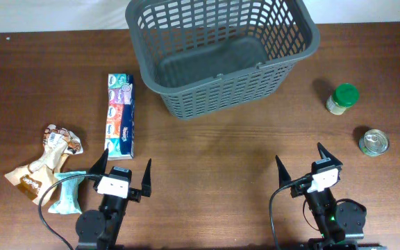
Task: Pack container
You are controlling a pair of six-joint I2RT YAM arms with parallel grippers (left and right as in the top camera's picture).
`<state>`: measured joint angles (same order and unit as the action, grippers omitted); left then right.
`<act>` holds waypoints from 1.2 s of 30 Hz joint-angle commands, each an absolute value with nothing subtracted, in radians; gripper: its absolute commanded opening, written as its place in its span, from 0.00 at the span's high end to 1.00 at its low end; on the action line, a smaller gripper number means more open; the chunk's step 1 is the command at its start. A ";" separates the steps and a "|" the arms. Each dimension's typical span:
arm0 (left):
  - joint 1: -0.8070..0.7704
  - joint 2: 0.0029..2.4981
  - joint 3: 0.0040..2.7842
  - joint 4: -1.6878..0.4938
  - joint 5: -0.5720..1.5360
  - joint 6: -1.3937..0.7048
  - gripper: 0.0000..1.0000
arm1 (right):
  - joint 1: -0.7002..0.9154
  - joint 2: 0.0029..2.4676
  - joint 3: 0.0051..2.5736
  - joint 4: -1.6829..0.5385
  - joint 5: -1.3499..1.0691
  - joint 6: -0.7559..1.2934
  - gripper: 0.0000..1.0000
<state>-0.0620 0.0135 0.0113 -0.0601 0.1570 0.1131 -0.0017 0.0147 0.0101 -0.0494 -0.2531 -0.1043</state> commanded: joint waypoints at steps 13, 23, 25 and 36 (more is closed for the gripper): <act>-0.056 0.005 0.009 -0.067 0.151 0.129 0.01 | 0.006 0.004 0.006 -0.057 -0.258 -0.097 0.01; -0.056 0.005 0.009 -0.004 0.154 0.129 0.01 | 0.006 0.004 0.006 -0.054 -0.237 -0.098 0.01; -0.056 0.005 0.009 0.061 0.157 0.129 0.01 | 0.006 0.004 0.006 -0.054 -0.224 -0.097 0.01; -0.056 0.005 0.009 0.503 0.564 0.101 0.01 | 0.006 0.004 0.006 0.001 -0.374 -0.085 0.01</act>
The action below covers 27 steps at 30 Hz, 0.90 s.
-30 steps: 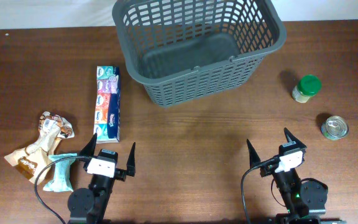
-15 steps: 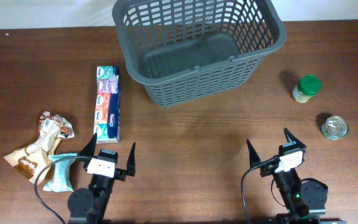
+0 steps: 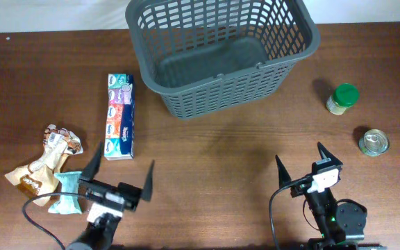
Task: Pack container
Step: 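Raise both grippers and swing them toward the gray basket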
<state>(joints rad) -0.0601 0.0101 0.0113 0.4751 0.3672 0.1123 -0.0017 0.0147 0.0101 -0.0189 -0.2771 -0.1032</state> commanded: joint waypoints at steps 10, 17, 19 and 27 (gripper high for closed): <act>-0.056 0.005 0.014 0.654 0.713 0.027 0.01 | 0.006 0.009 0.100 0.023 -0.385 0.120 0.01; -0.056 0.052 0.179 0.365 0.648 -0.063 0.01 | 0.006 0.122 0.312 -0.055 -0.310 0.105 0.01; -0.056 0.093 0.274 0.249 0.624 -0.044 0.01 | 0.006 0.184 0.400 -0.130 -0.266 0.103 0.01; -0.056 0.230 0.477 0.148 0.723 0.004 0.01 | 0.007 0.480 0.831 -0.266 -0.428 0.083 0.01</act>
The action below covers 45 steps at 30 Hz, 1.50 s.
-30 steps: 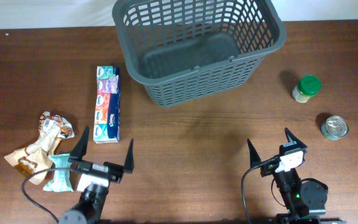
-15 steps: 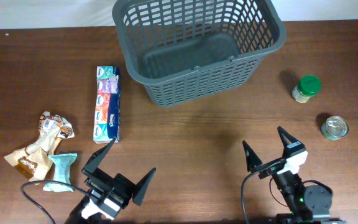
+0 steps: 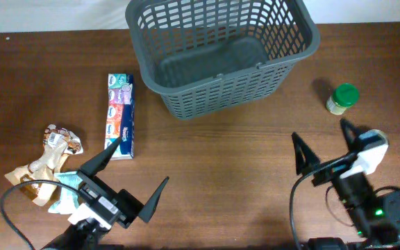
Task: Pack container
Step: 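Raise both grippers and swing them toward the gray basket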
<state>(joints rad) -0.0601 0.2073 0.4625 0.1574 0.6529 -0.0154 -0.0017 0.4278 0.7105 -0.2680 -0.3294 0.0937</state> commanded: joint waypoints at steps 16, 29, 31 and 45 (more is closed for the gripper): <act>-0.056 0.366 0.824 -0.332 0.348 -0.109 0.01 | 0.006 0.780 1.568 -0.694 -0.278 0.082 0.01; -0.056 0.472 0.952 -0.432 0.476 -0.135 0.01 | 0.006 1.011 1.911 -1.118 -0.290 0.083 0.01; -0.056 0.475 0.960 -0.420 0.474 -0.181 0.01 | 0.006 1.019 1.917 -1.095 -0.265 0.087 0.01; -0.059 0.834 1.469 -1.066 0.224 -0.372 0.01 | 0.007 1.356 2.465 -1.443 -0.193 0.173 0.01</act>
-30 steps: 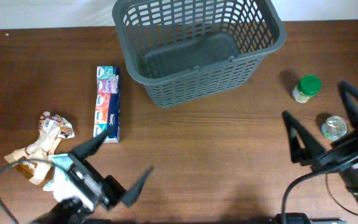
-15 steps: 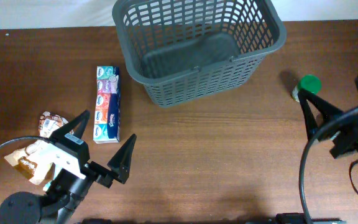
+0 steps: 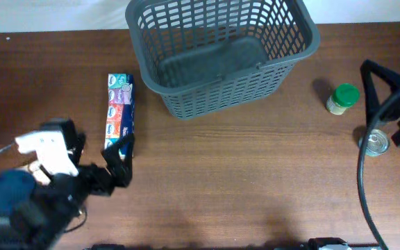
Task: Pack container
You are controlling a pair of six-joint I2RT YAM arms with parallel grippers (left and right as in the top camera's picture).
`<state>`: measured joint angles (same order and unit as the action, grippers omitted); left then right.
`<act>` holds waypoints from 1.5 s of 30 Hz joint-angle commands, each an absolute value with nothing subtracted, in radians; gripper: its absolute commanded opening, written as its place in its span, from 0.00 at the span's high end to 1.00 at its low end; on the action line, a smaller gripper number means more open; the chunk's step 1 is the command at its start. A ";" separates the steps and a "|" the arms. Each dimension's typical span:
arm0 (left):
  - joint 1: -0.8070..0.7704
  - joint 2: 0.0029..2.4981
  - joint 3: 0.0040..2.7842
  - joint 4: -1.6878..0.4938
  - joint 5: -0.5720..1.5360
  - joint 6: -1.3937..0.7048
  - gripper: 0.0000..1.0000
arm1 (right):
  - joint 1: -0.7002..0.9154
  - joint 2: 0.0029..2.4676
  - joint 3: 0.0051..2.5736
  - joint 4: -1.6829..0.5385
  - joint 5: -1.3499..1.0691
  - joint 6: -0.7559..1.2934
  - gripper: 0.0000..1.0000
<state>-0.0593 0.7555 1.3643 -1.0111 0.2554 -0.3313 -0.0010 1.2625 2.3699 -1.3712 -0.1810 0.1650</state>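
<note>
The grey slatted basket (image 3: 221,52) stands empty at the back middle. A long tissue pack (image 3: 120,104) lies left of it. My left gripper (image 3: 119,156) is at the pack's near end; it looks open, with a dark finger on each side of that end. A green-lidded jar (image 3: 342,98) and a tin can (image 3: 375,142) stand at the right. My right gripper is at the right edge beside the jar. Only one of its fingers (image 3: 371,76) shows, so its state is unclear.
My left arm (image 3: 44,184) fills the near left corner and covers most of the snack packets lying there. The right arm's black cable (image 3: 362,180) loops down over the table in front of the can.
My left gripper has moved from the near edge up to the near end of the tissue pack. The right gripper has moved right and back, from near the can to beside the jar, partly out of frame.
Both grippers began open at the near edge, left and right. The left one then tilted and shifted left while the right stayed put. After that the right one stood nearer the can. Now the left is at the tissue pack and the right beside the jar.
</note>
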 commanded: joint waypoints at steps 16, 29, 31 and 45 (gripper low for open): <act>-0.402 1.045 1.531 -1.027 0.225 -0.551 0.00 | 0.006 1.533 2.518 -1.433 -0.229 0.166 0.01; -0.864 1.302 1.533 -1.065 -0.180 -0.663 0.00 | 0.007 1.705 2.518 -1.398 -0.484 -0.049 0.01; -0.876 1.316 1.533 -1.090 -0.191 -0.662 0.00 | 0.007 1.734 2.518 -1.383 -0.464 -0.043 0.01; -0.973 1.388 1.533 -1.172 -0.315 -0.657 0.00 | 0.082 1.943 2.518 -1.538 -0.239 -0.037 0.01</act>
